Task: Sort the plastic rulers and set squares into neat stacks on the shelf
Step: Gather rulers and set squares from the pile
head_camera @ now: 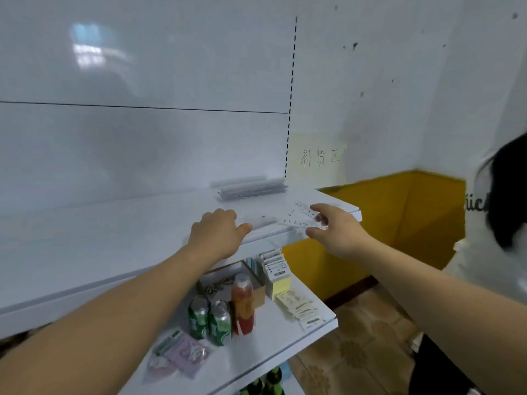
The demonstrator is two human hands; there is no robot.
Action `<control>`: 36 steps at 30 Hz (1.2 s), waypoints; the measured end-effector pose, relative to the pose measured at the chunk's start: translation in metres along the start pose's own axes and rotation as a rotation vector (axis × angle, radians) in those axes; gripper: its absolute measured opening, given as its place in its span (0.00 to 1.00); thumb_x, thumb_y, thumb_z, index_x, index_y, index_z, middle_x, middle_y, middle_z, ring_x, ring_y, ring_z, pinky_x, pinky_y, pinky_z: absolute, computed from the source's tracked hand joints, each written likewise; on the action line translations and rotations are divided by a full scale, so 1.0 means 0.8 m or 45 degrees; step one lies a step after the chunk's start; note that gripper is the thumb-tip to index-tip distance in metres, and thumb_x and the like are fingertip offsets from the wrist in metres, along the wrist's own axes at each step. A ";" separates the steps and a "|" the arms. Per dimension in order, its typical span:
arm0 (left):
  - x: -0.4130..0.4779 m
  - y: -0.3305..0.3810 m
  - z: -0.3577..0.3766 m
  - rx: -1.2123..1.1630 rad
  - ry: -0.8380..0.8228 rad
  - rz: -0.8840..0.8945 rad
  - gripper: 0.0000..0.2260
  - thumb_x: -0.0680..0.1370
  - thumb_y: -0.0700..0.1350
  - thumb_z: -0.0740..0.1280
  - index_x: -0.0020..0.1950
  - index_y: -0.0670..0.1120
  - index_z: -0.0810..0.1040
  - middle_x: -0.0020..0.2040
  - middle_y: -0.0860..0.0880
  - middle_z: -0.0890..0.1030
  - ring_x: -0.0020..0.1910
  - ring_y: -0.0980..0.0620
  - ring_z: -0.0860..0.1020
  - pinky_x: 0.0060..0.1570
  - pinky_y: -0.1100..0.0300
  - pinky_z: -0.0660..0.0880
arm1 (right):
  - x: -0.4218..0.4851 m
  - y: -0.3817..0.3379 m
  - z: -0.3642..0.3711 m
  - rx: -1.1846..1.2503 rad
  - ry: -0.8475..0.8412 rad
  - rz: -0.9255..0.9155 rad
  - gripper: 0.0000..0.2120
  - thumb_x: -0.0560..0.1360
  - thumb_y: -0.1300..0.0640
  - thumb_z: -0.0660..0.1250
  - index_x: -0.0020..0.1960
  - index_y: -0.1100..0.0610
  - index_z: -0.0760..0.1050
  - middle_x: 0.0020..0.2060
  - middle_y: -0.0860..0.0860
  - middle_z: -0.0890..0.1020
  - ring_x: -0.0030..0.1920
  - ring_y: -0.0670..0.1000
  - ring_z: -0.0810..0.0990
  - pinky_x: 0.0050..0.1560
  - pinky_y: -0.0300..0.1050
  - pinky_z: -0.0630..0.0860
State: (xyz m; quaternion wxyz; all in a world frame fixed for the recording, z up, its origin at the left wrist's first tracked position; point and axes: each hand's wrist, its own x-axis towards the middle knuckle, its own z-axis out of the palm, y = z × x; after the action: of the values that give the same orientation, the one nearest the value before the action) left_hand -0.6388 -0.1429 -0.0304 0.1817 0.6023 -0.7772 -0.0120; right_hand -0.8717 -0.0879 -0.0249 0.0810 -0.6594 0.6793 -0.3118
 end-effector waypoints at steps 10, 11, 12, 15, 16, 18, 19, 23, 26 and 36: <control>0.045 0.017 0.037 0.270 0.001 -0.126 0.21 0.78 0.62 0.53 0.53 0.48 0.74 0.54 0.47 0.75 0.53 0.46 0.72 0.49 0.51 0.68 | 0.128 0.046 0.008 -0.047 -0.188 -0.150 0.27 0.75 0.51 0.67 0.72 0.50 0.65 0.65 0.50 0.73 0.63 0.52 0.72 0.60 0.44 0.68; 0.045 0.017 0.039 0.277 -0.003 -0.153 0.22 0.77 0.63 0.54 0.57 0.48 0.73 0.57 0.47 0.75 0.55 0.46 0.71 0.51 0.51 0.68 | 0.139 0.050 0.011 -0.046 -0.218 -0.171 0.26 0.75 0.51 0.67 0.72 0.50 0.66 0.65 0.50 0.73 0.63 0.51 0.72 0.61 0.44 0.67; 0.045 0.017 0.039 0.272 -0.004 -0.171 0.24 0.77 0.64 0.54 0.61 0.48 0.72 0.59 0.47 0.73 0.58 0.46 0.71 0.53 0.51 0.68 | 0.147 0.053 0.013 -0.042 -0.229 -0.183 0.26 0.75 0.51 0.67 0.71 0.50 0.66 0.66 0.50 0.73 0.64 0.51 0.71 0.62 0.44 0.66; 0.041 0.017 0.040 0.245 0.008 -0.216 0.26 0.76 0.65 0.54 0.64 0.49 0.72 0.61 0.48 0.73 0.59 0.46 0.70 0.54 0.52 0.66 | 0.164 0.059 0.016 -0.045 -0.285 -0.262 0.26 0.75 0.52 0.67 0.72 0.50 0.66 0.67 0.49 0.72 0.66 0.50 0.70 0.65 0.44 0.65; 0.040 0.019 0.040 0.233 0.015 -0.234 0.25 0.76 0.65 0.55 0.63 0.50 0.73 0.61 0.49 0.74 0.59 0.47 0.70 0.54 0.52 0.67 | 0.169 0.061 0.015 -0.053 -0.312 -0.300 0.26 0.75 0.52 0.67 0.72 0.50 0.66 0.68 0.49 0.72 0.66 0.50 0.70 0.65 0.44 0.65; 0.037 0.025 0.038 0.209 0.043 -0.292 0.25 0.76 0.66 0.56 0.63 0.50 0.74 0.60 0.50 0.75 0.58 0.48 0.72 0.55 0.52 0.68 | 0.179 0.066 0.012 -0.057 -0.363 -0.361 0.26 0.76 0.52 0.66 0.72 0.50 0.65 0.68 0.49 0.71 0.66 0.51 0.70 0.66 0.45 0.64; 0.035 0.028 0.038 0.218 0.054 -0.324 0.25 0.76 0.66 0.56 0.62 0.51 0.75 0.60 0.51 0.76 0.57 0.48 0.73 0.55 0.52 0.69 | 0.183 0.071 0.010 -0.061 -0.390 -0.383 0.26 0.76 0.52 0.66 0.72 0.50 0.65 0.69 0.49 0.71 0.67 0.51 0.69 0.66 0.45 0.64; 0.027 0.036 0.041 0.374 0.038 -0.425 0.27 0.75 0.68 0.49 0.57 0.50 0.75 0.56 0.50 0.77 0.54 0.49 0.74 0.54 0.51 0.68 | 0.198 0.101 -0.008 -0.111 -0.483 -0.407 0.26 0.76 0.51 0.66 0.72 0.50 0.65 0.70 0.49 0.68 0.68 0.51 0.67 0.66 0.46 0.63; 0.024 0.038 0.045 0.451 -0.010 -0.550 0.33 0.73 0.71 0.42 0.61 0.52 0.73 0.61 0.51 0.75 0.61 0.49 0.71 0.64 0.44 0.61 | 0.207 0.128 -0.022 -0.118 -0.546 -0.385 0.26 0.75 0.52 0.66 0.72 0.49 0.65 0.70 0.49 0.68 0.68 0.51 0.68 0.64 0.45 0.64; 0.015 0.040 0.058 0.415 -0.024 -0.637 0.38 0.72 0.73 0.44 0.76 0.53 0.57 0.77 0.53 0.56 0.75 0.50 0.56 0.72 0.43 0.54 | 0.209 0.159 -0.016 -0.248 -0.646 -0.490 0.23 0.80 0.52 0.54 0.75 0.49 0.60 0.74 0.50 0.62 0.72 0.53 0.61 0.70 0.48 0.58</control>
State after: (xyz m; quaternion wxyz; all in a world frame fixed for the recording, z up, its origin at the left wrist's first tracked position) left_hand -0.6849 -0.1547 -0.0632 0.0669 0.7962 -0.5981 0.0628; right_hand -1.0057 -0.2501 -0.0320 0.1239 -0.8368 0.5272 -0.0806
